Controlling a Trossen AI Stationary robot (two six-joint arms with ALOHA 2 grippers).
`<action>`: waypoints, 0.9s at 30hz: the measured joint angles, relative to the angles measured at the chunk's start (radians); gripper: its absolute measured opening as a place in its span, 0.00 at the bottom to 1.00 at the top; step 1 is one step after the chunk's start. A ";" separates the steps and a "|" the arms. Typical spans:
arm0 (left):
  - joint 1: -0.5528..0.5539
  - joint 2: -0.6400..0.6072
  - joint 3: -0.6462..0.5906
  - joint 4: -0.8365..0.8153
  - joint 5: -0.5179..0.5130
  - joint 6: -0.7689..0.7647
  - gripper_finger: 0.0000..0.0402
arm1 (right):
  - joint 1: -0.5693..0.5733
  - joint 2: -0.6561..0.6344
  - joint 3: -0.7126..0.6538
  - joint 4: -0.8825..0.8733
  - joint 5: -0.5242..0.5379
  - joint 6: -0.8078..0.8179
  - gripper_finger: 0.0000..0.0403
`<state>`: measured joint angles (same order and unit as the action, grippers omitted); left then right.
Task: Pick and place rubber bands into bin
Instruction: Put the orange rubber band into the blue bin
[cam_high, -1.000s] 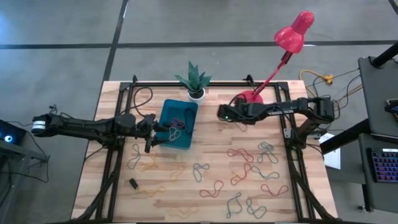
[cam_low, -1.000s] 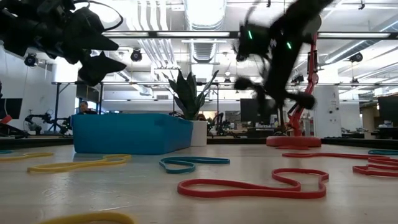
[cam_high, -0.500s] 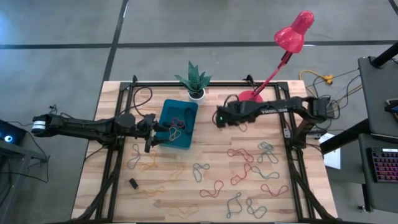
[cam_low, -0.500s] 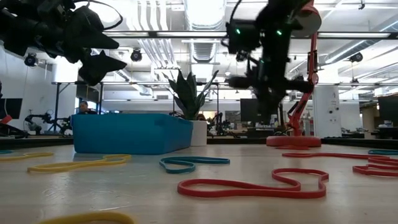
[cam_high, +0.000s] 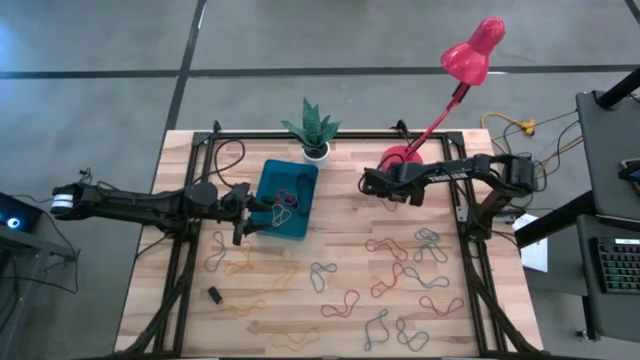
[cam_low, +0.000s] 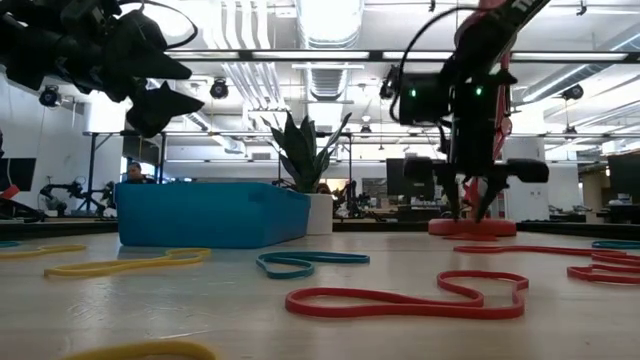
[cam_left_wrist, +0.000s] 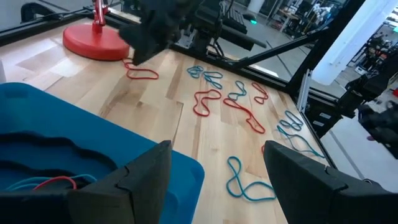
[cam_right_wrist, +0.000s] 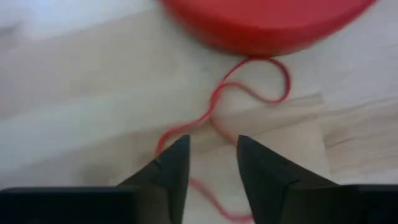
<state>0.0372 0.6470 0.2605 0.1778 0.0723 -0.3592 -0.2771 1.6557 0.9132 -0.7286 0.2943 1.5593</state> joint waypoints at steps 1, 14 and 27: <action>0.000 0.000 0.000 -0.001 0.000 0.000 0.60 | -0.016 0.008 -0.006 0.002 -0.002 0.027 0.33; 0.000 0.002 0.000 -0.001 0.000 0.000 0.60 | -0.074 0.070 0.017 0.011 0.001 0.106 0.38; 0.000 0.028 0.000 0.002 0.000 0.000 0.60 | -0.088 0.181 0.079 0.006 0.043 0.068 0.27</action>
<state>0.0372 0.6746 0.2604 0.1795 0.0719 -0.3592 -0.3648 1.8369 0.9919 -0.7227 0.3373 1.6278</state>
